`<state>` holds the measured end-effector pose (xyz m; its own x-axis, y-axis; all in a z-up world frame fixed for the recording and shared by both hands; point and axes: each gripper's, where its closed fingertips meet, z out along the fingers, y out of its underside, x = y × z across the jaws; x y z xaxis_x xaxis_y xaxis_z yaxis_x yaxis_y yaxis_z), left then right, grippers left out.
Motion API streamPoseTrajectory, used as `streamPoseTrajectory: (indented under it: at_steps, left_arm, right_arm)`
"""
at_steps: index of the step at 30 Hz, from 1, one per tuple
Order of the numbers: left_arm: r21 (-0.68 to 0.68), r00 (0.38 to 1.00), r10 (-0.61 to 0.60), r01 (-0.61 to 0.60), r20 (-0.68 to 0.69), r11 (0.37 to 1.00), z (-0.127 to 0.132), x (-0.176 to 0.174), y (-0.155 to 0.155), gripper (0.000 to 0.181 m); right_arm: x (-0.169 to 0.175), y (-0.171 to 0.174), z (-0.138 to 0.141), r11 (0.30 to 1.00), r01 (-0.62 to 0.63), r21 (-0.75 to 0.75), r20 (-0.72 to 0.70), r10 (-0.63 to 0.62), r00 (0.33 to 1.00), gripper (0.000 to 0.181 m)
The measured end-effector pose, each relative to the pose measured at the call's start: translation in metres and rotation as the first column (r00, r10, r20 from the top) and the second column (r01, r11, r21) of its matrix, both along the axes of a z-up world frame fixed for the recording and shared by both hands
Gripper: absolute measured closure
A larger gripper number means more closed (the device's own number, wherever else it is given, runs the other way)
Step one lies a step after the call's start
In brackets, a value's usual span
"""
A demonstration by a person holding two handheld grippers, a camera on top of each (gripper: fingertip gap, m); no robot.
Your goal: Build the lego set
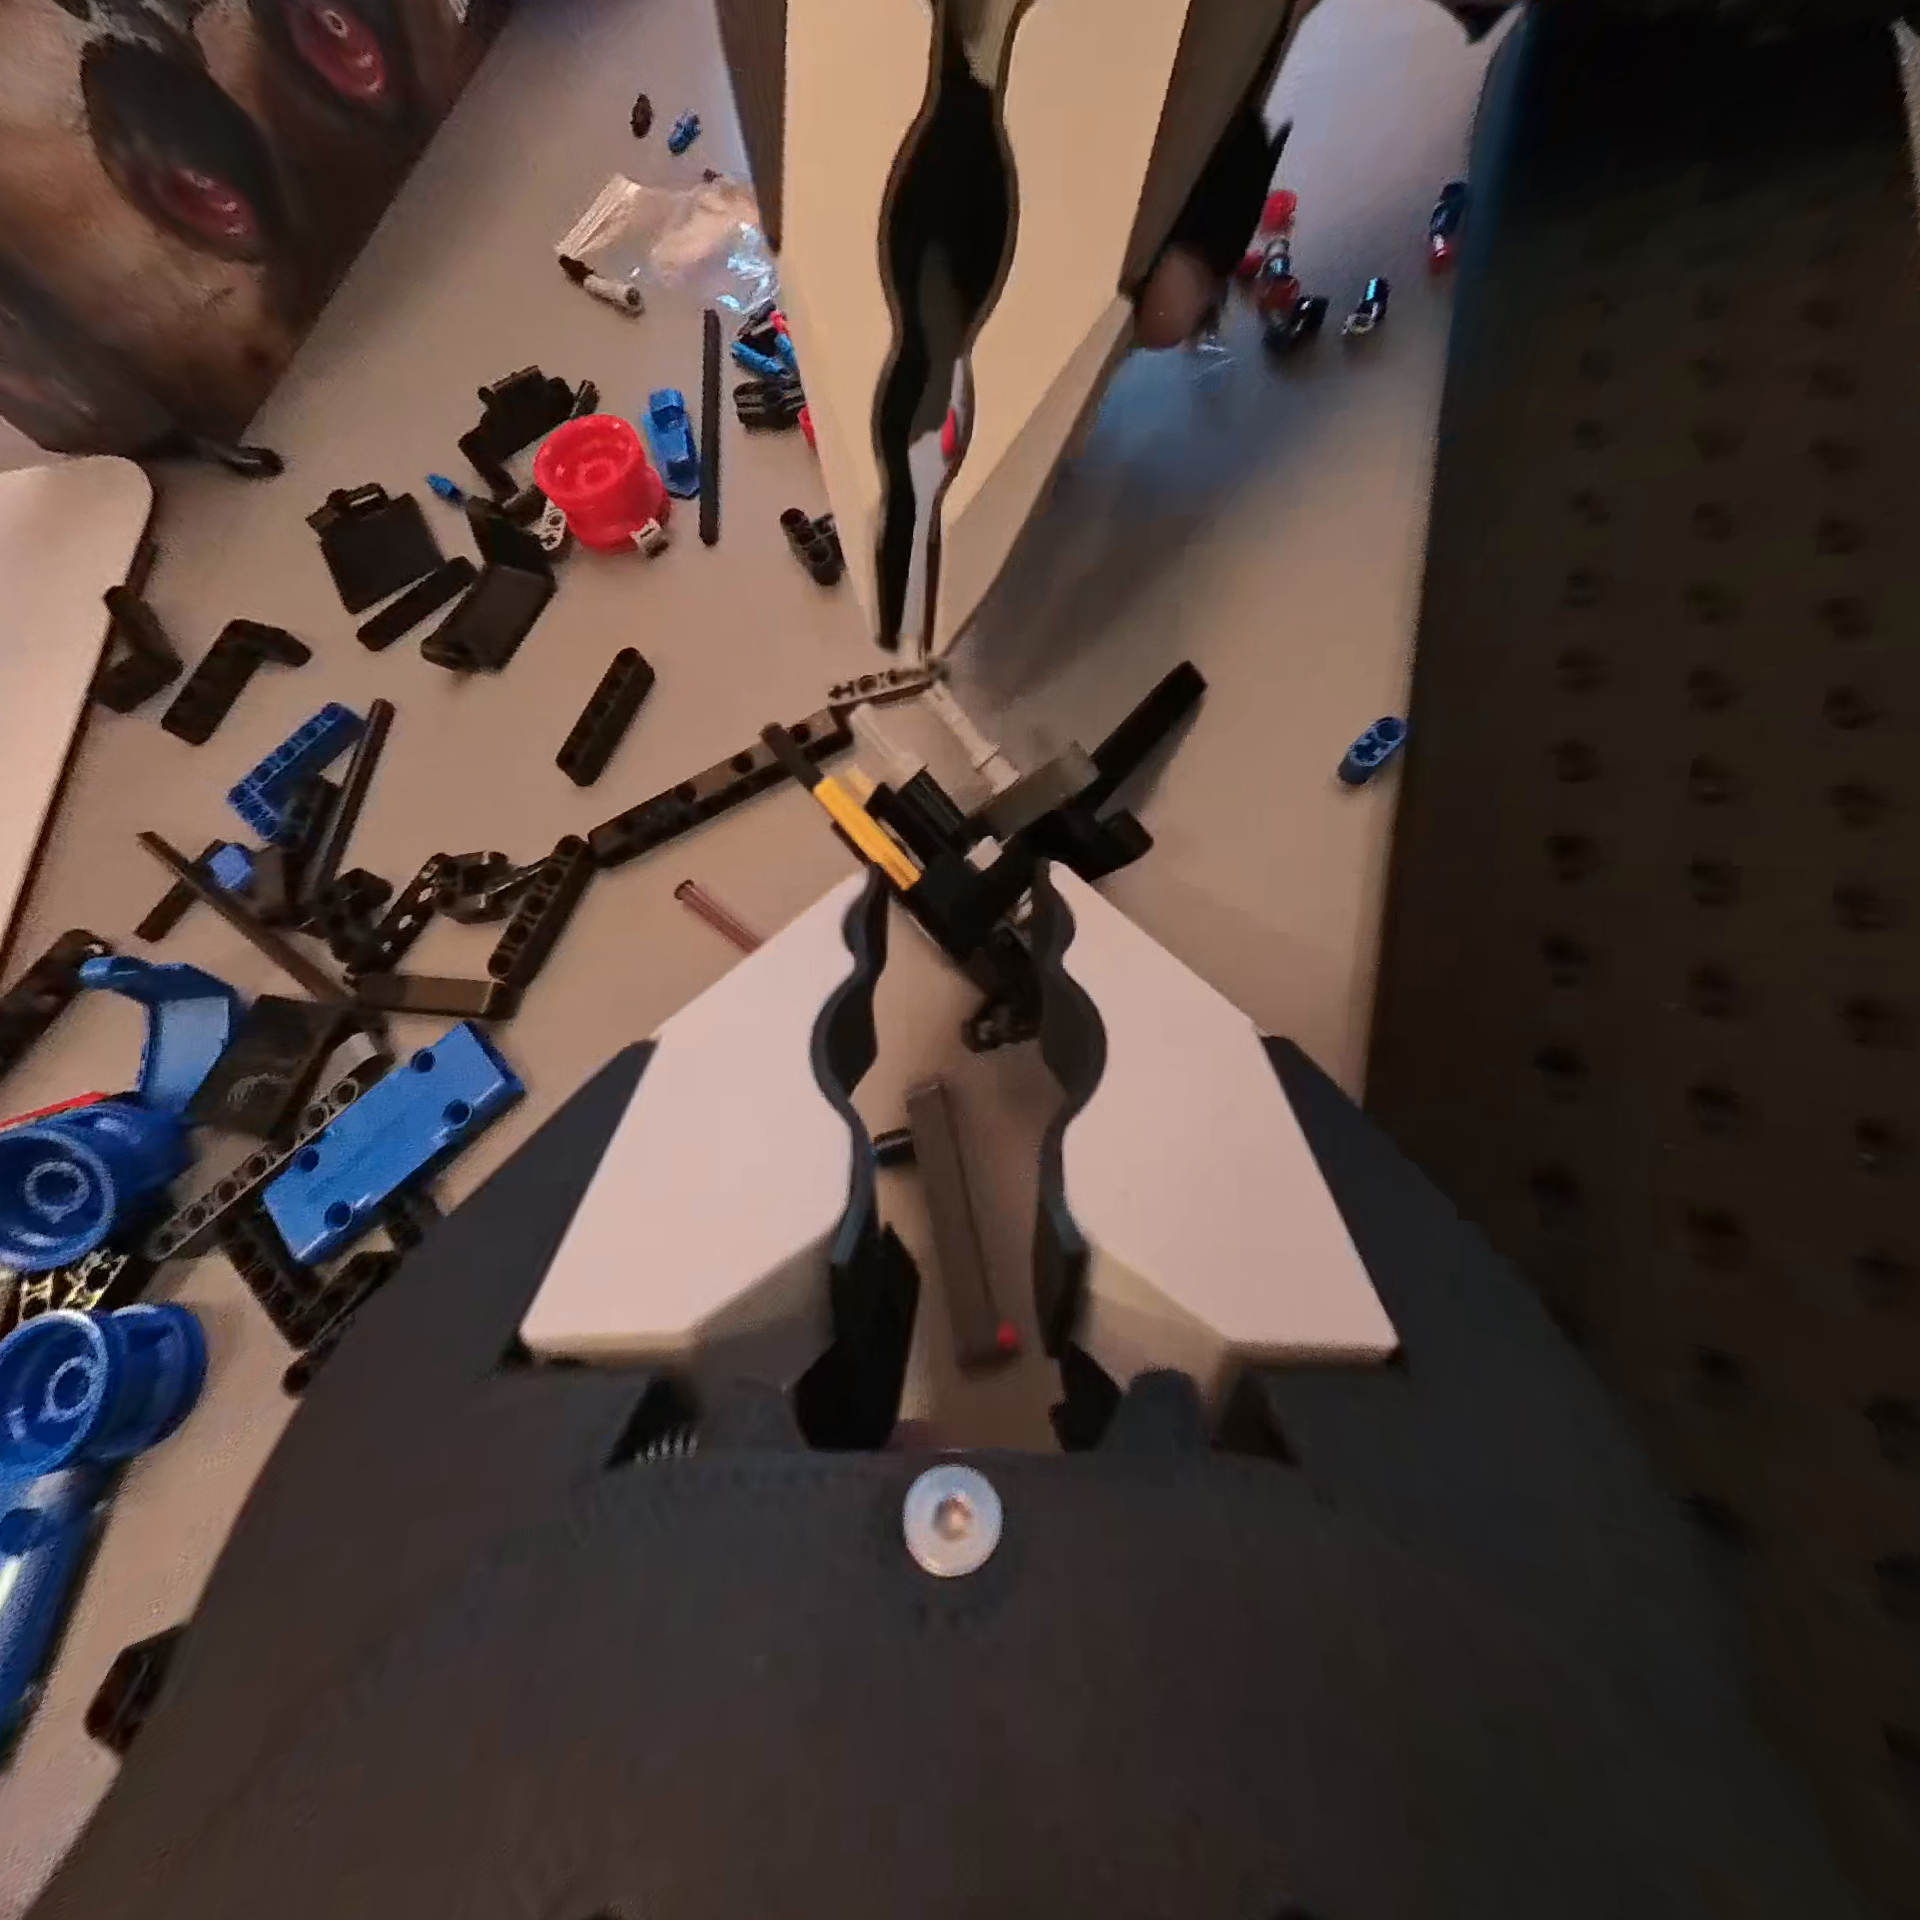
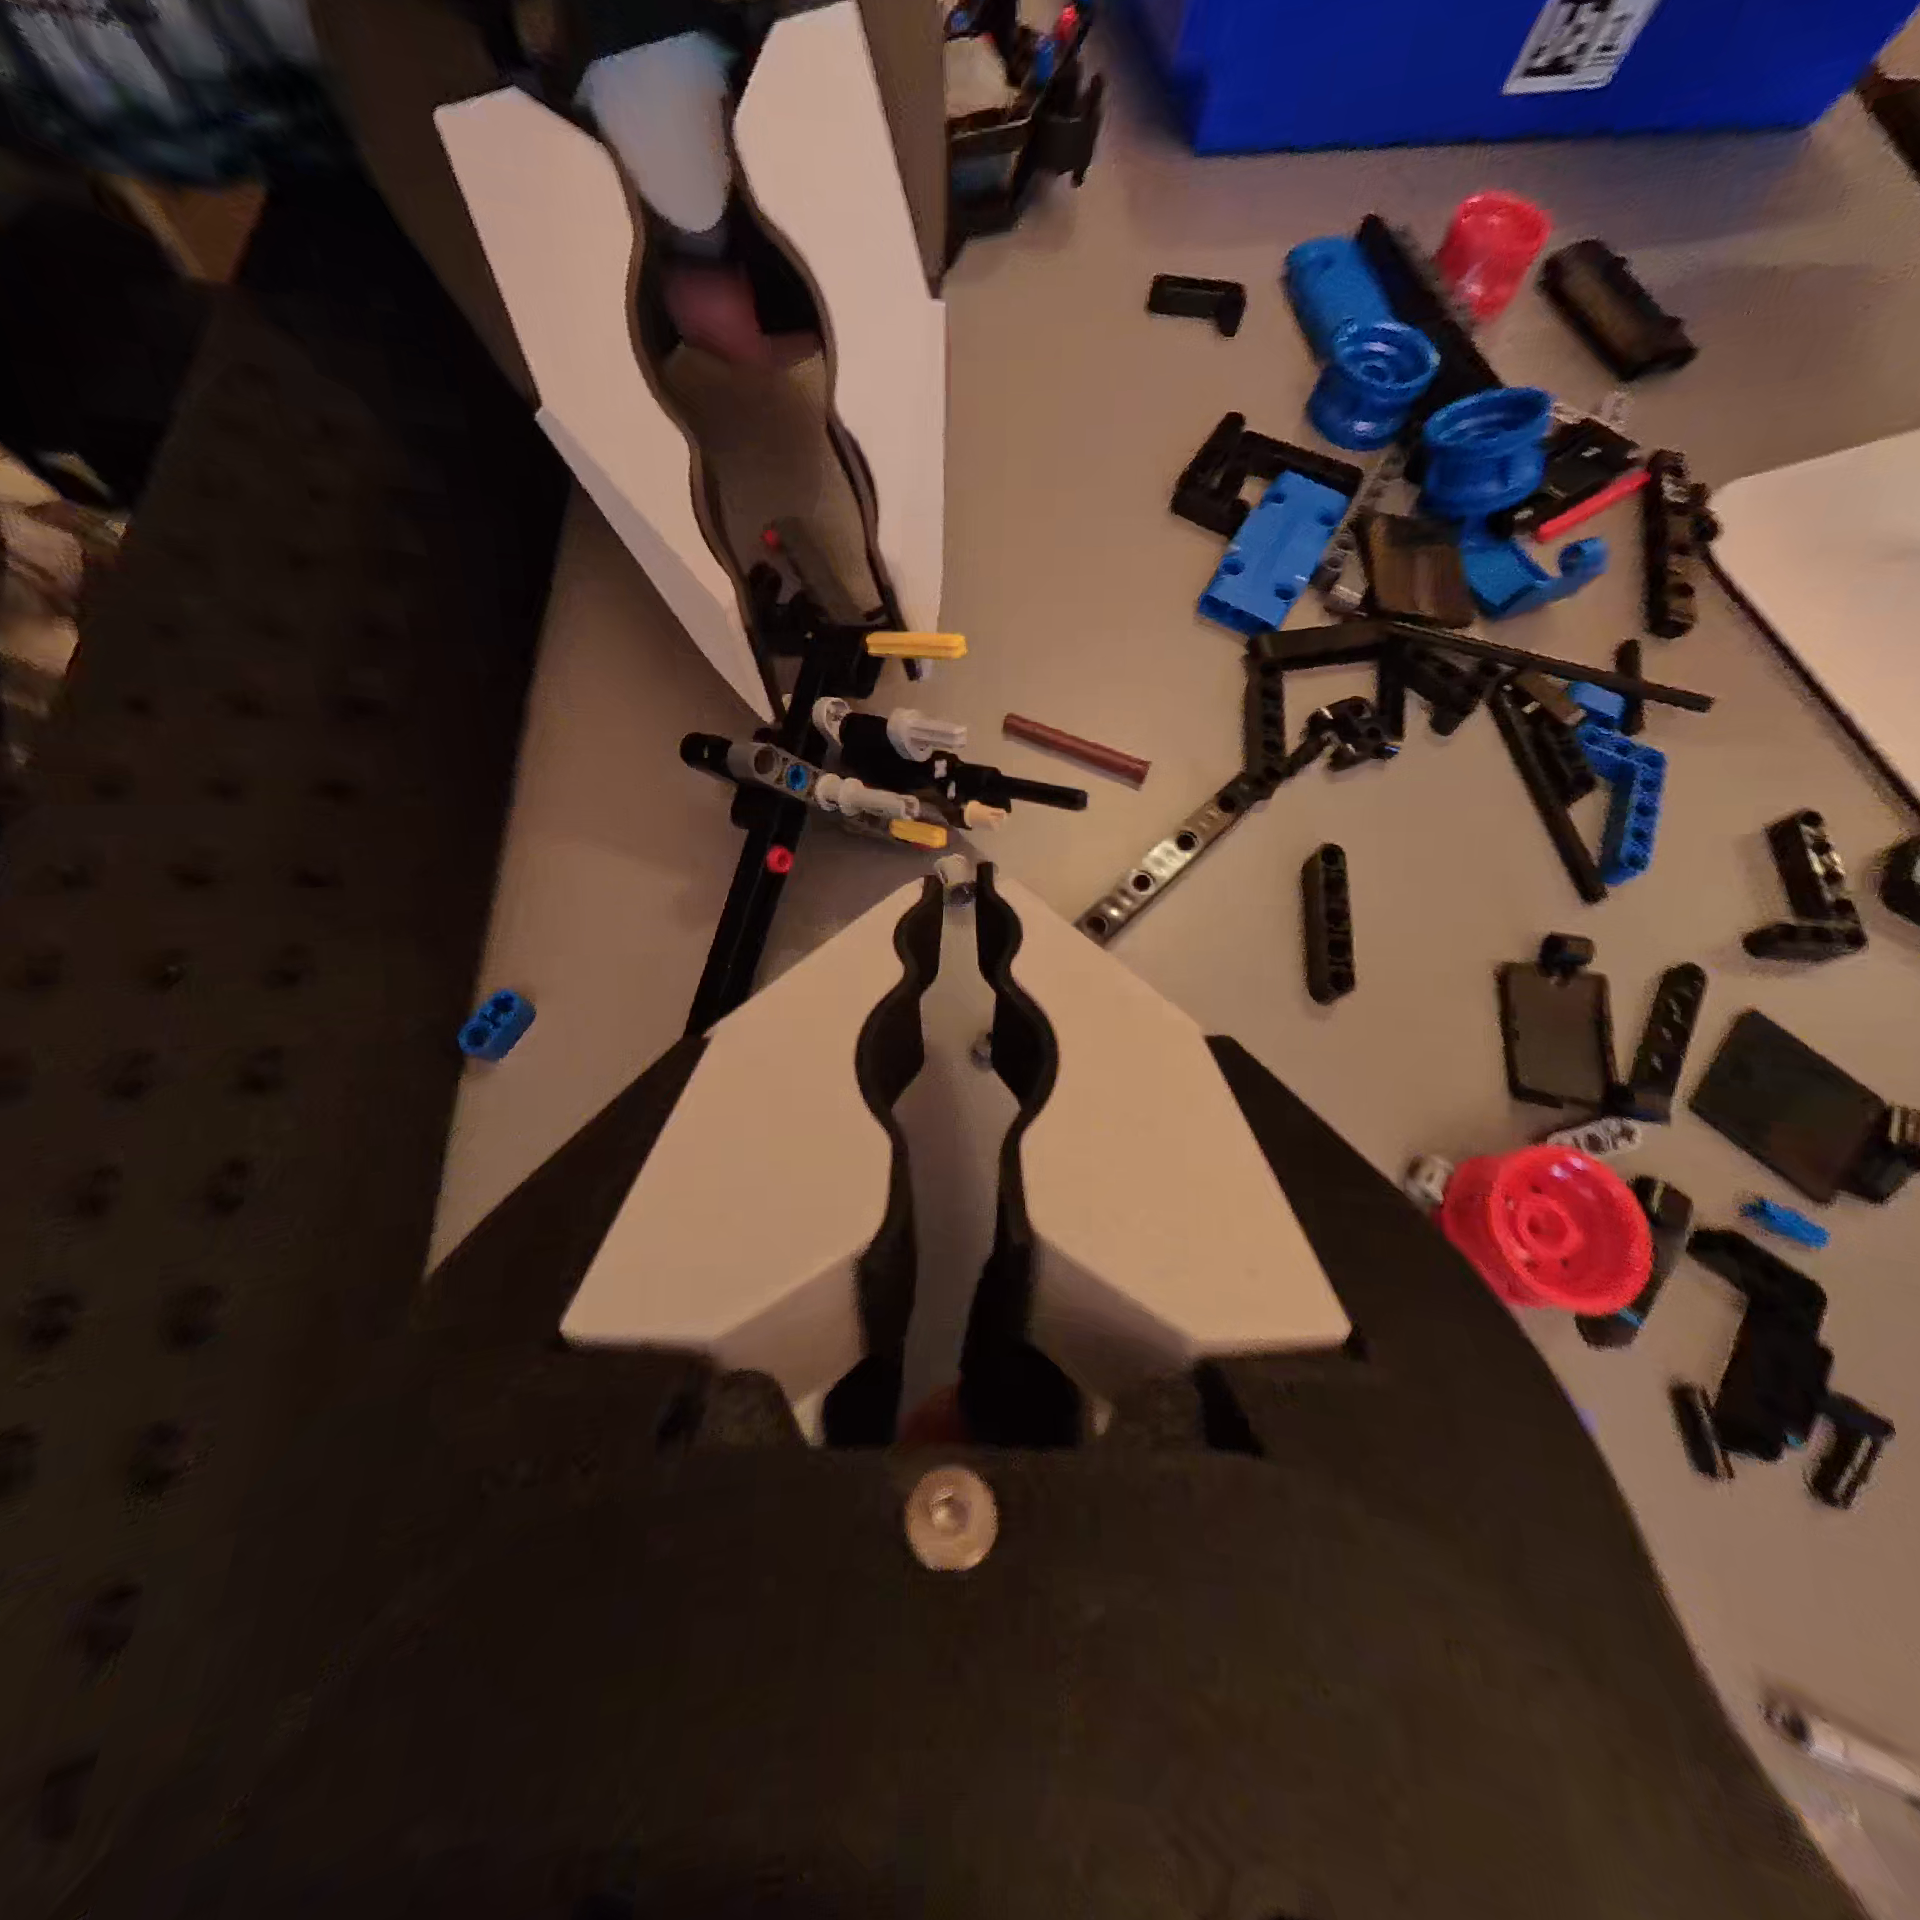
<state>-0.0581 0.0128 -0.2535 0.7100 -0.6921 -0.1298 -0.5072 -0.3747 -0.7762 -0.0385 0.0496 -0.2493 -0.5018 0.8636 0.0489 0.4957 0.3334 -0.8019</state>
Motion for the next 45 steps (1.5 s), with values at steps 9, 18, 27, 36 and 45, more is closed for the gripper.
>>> streamPoseTrajectory:
  at_steps: [9, 18, 27, 36, 45]
  left_arm:
    - [0.019, 0.998, -0.057, 0.057, -0.006, 0.998, -0.001, 0.000, -0.001, 0.160]
    - [0.011, 0.997, -0.083, 0.083, 0.003, 0.997, -0.001, 0.000, -0.001, 0.162]
    - [0.012, 0.996, -0.086, 0.086, 0.009, 0.996, -0.001, 0.000, 0.000, 0.162]
    - [0.014, 0.996, -0.092, 0.092, 0.000, 0.996, -0.003, 0.001, 0.001, 0.169]
    - [0.014, 0.995, -0.095, 0.095, 0.003, 0.995, -0.003, 0.003, 0.002, 0.170]
  right_arm:
    - [-0.006, -0.006, -0.011, 0.995, -0.080, 0.053, 0.036, 0.079, 0.996, 0.178]
    - [-0.006, -0.007, -0.009, 0.966, -0.176, 0.187, 0.066, 0.166, 0.984, 0.178]
    - [-0.011, -0.011, -0.004, 0.975, -0.221, 0.033, 0.172, 0.213, 0.962, 0.178]
    - [-0.004, -0.005, -0.003, 0.955, -0.269, 0.126, 0.175, 0.246, 0.953, 0.178]
    - [-0.008, 0.002, 0.000, 0.965, -0.223, 0.139, 0.148, 0.203, 0.968, 0.178]
